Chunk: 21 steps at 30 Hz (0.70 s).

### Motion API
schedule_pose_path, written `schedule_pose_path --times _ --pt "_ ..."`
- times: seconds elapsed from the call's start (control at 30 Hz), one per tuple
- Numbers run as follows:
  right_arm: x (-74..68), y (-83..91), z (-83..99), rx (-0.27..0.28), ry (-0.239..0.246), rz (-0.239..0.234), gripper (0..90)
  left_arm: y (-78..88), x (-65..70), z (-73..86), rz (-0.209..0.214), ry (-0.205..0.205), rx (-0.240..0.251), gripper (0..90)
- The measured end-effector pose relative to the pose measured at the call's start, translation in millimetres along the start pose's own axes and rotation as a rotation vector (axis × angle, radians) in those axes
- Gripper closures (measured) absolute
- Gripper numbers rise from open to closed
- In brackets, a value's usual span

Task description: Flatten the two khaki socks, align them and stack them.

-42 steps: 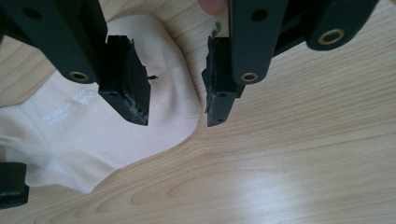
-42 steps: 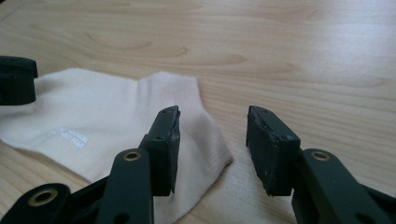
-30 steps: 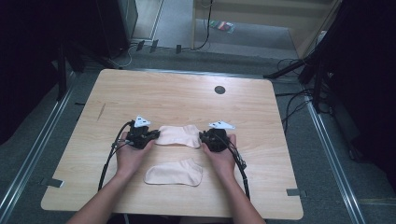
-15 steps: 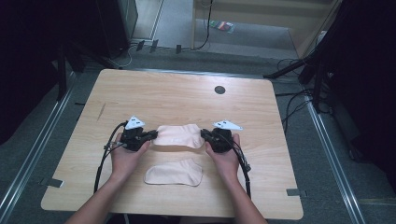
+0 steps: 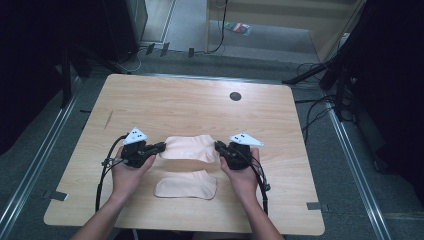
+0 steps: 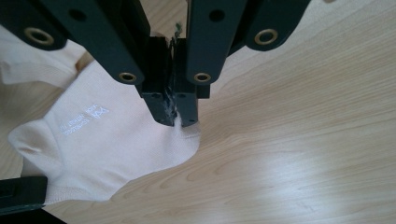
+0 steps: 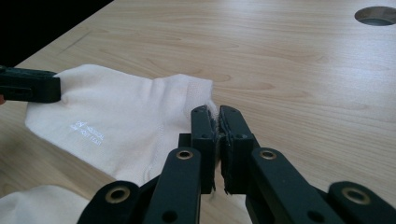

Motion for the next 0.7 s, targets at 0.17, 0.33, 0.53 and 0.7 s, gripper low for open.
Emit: schedule_pose_path --times 0.17,0.33,0.53,0.7 --pt "-7.1 13.7 5.7 -0.005 0.011 -0.020 85.6 9.7 5.2 6.0 0.026 0.014 0.009 89.0" --pt "-11.8 23.1 11.8 -0.012 -0.002 -0.036 85.6 18.3 11.4 11.5 0.036 0.010 0.017 89.0" --pt "-18.5 35.6 17.0 -0.008 -0.016 -0.064 85.9 29.5 19.5 19.4 0.050 -0.001 0.008 89.1" --pt "-21.7 44.4 21.1 -0.012 -0.020 -0.077 86.3 40.4 24.5 23.5 0.058 -0.004 0.017 89.2"
Point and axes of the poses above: each handheld gripper's, and its own axes: y roughly backward along the jaws, z roughly out of its underside, x roughly to its right, the point moved 4 cm from there along -y, roughly forward along the jaws, and after that the axes turned 5 degrees about -x, right-handed, at the moved point
